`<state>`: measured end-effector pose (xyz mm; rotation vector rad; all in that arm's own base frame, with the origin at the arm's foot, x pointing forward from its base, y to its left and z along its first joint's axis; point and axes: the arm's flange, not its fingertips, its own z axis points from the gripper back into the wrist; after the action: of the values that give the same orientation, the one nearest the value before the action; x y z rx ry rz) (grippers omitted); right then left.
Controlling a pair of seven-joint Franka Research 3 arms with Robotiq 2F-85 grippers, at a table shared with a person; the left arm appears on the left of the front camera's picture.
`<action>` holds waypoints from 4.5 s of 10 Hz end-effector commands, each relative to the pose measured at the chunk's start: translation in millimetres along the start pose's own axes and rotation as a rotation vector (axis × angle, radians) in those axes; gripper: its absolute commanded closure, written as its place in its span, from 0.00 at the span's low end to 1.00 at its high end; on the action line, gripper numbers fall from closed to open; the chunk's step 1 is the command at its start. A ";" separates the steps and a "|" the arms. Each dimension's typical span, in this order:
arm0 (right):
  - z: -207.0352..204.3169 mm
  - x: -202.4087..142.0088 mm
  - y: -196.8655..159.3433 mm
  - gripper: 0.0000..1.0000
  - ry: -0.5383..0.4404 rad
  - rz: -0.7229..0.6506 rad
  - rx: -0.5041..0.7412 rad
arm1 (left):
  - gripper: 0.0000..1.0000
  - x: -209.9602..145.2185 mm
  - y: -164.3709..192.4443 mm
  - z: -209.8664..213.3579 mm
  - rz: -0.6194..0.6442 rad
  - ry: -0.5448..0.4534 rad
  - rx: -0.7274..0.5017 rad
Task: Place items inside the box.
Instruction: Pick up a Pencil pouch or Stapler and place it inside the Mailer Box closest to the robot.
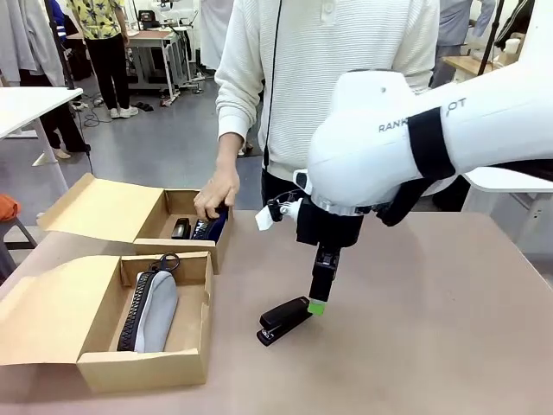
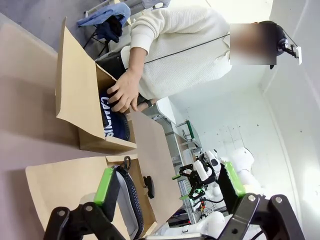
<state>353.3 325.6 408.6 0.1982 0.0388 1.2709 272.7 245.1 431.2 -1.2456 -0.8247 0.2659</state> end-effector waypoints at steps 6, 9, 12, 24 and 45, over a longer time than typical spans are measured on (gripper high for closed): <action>-50.6 46.1 -20.5 0.00 0.043 0.529 -0.081 | 0.00 -0.1 -2.0 -0.7 -0.020 -0.019 -0.022; -88.7 68.2 -16.8 0.00 0.067 0.603 -0.059 | 0.00 -0.1 -2.0 -0.7 -0.020 -0.019 -0.022; -99.2 64.2 -18.6 0.00 0.087 0.598 -0.028 | 0.00 -0.1 -2.0 -0.7 -0.020 -0.019 -0.022; -56.0 15.2 10.1 1.00 0.047 0.318 -0.008 | 0.00 -0.1 -2.0 -0.7 -0.020 -0.019 -0.022; 26.4 -123.1 105.2 0.68 -0.373 -1.260 0.306 | 0.00 -0.1 -2.0 -0.7 -0.020 -0.019 -0.022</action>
<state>241.9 274.1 442.7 0.5477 0.0749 -0.0269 272.3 245.0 431.9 -1.2448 -0.8274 0.2642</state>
